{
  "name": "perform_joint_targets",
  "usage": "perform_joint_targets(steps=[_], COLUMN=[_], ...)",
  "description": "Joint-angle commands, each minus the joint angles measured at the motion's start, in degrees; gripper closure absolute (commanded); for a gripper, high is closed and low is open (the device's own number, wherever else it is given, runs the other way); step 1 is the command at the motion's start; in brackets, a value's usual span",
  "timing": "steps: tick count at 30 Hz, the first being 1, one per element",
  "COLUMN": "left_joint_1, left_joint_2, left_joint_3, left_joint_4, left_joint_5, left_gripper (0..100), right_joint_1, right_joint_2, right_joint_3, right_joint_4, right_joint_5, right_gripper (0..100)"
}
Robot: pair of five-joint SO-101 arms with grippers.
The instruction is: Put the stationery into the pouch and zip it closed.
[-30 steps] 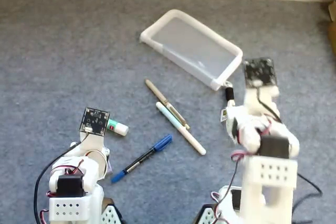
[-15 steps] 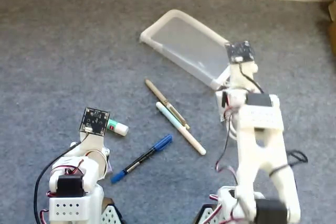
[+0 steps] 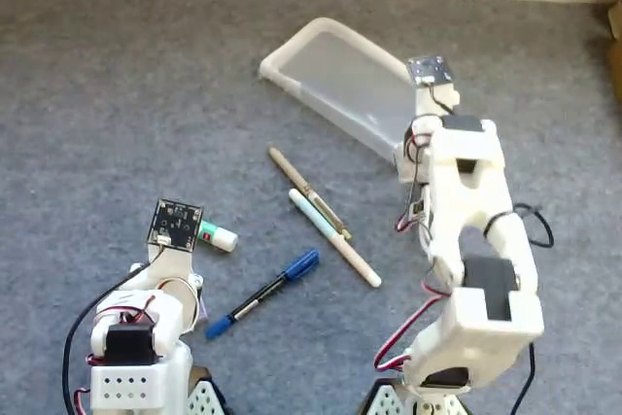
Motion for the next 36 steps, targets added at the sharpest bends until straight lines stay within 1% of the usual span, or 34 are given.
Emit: perform_joint_targets(steps=[1, 5, 12, 23, 29, 36], left_joint_1=[-0.7, -0.7, -0.7, -0.7, -0.7, -0.7], left_joint_2=[-0.3, -0.3, -0.3, -0.3, -0.3, -0.3], left_joint_3=[1.2, 1.2, 1.2, 1.2, 1.2, 1.2], left_joint_4=[0.3, 0.3, 0.3, 0.3, 0.3, 0.3], left_joint_5=[0.4, 0.4, 0.4, 0.4, 0.4, 0.4], left_gripper=[99, 99, 99, 99, 99, 99], right_joint_1=[-0.6, -0.2, 0.8, 2.6, 2.5, 2.5], right_joint_2=[2.0, 5.8, 8.9, 9.4, 9.5, 9.5], right_joint_3=[-7.4, -10.8, -11.4, -10.9, -10.9, -10.9], right_joint_4=[2.0, 2.3, 2.3, 2.5, 6.4, 7.1], right_joint_5=[0.7, 0.7, 0.7, 0.9, 1.0, 1.0], right_gripper=[87.7, 87.7, 87.8, 87.8, 88.0, 88.1])
